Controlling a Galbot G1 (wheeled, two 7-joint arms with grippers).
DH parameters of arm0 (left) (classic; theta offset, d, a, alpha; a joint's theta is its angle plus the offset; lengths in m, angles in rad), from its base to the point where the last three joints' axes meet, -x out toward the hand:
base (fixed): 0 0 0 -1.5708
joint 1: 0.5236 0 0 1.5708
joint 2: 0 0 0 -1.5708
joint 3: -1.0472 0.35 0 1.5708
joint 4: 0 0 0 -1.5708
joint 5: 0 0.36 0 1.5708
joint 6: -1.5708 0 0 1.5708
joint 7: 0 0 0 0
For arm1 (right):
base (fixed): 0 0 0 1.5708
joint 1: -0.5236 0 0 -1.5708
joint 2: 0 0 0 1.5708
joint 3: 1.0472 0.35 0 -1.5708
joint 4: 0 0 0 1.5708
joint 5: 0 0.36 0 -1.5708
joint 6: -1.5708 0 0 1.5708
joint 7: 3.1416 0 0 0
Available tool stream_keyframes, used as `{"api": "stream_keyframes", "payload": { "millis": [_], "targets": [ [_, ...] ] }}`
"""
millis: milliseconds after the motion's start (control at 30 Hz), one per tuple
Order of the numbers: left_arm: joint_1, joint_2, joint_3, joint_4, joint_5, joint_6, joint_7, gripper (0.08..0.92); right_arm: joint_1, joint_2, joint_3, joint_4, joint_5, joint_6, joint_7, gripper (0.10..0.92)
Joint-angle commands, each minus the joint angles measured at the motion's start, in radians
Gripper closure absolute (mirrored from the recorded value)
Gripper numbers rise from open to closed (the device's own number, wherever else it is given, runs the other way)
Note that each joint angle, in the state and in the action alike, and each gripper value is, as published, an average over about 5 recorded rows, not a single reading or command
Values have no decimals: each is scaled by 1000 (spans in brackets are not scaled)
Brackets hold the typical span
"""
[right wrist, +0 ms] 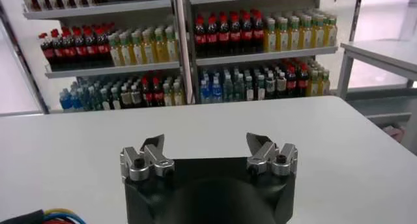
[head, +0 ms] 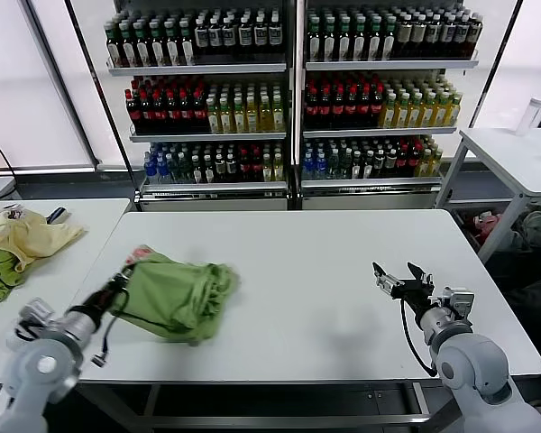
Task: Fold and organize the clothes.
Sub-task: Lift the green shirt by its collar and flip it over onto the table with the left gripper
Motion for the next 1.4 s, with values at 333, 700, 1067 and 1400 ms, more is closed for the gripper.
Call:
{"api": "stream_keyframes", "payload": {
  "millis": [333, 700, 1067, 1400],
  "targets": [
    [-58, -84, 401, -141, 614, -40, -21, 904, -12, 41, 8, 28, -5, 4, -1, 203],
    [-268, -340, 788, 122, 950, -42, -35, 904, -10, 46, 25, 32, -11, 4, -3, 203],
    [-366, -398, 894, 267, 1059, -67, -1, 859, 30, 59, -10, -9, -17, 5, -8, 203],
    [-251, -315, 800, 41, 874, -107, 69, 572, 106, 68, -141, -34, -30, 9, 3, 203]
  ]
}}
